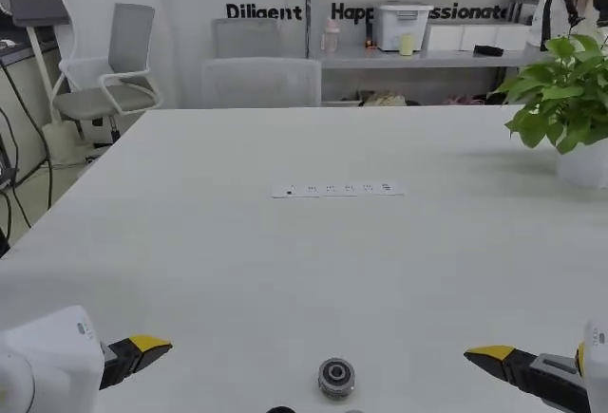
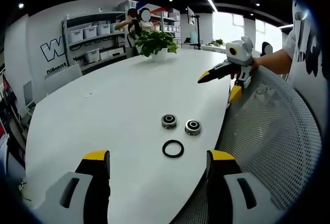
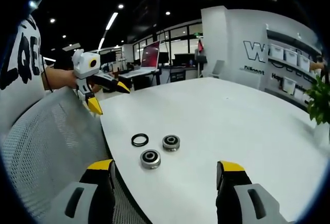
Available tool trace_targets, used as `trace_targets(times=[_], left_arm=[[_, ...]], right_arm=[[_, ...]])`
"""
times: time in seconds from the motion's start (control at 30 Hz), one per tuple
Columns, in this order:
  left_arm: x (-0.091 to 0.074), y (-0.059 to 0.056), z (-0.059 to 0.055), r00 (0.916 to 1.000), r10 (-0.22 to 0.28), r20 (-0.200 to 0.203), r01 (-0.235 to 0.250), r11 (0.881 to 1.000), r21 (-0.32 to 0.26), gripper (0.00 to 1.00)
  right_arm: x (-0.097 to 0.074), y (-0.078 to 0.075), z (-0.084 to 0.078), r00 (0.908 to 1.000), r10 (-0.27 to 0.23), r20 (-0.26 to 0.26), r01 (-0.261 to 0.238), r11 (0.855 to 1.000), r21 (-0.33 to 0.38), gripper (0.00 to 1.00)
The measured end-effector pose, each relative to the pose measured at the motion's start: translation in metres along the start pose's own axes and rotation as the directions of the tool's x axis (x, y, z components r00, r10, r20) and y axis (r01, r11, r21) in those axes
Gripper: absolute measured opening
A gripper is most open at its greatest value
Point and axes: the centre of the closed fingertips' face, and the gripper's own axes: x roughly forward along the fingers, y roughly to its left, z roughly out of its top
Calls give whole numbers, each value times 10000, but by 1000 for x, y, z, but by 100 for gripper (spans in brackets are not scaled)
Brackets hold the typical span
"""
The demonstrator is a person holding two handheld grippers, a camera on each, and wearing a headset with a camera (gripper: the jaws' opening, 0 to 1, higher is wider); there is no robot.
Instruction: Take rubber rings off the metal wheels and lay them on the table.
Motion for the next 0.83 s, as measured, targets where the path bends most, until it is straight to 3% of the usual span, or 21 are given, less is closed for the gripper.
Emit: trace_targets(times=[0.83], left_arm=[[1,-2,-3,9998,-153,-119,153,9999,-5,72]], right_arm=[[1,1,-3,9998,50,-190,-51,10000,-68,79]])
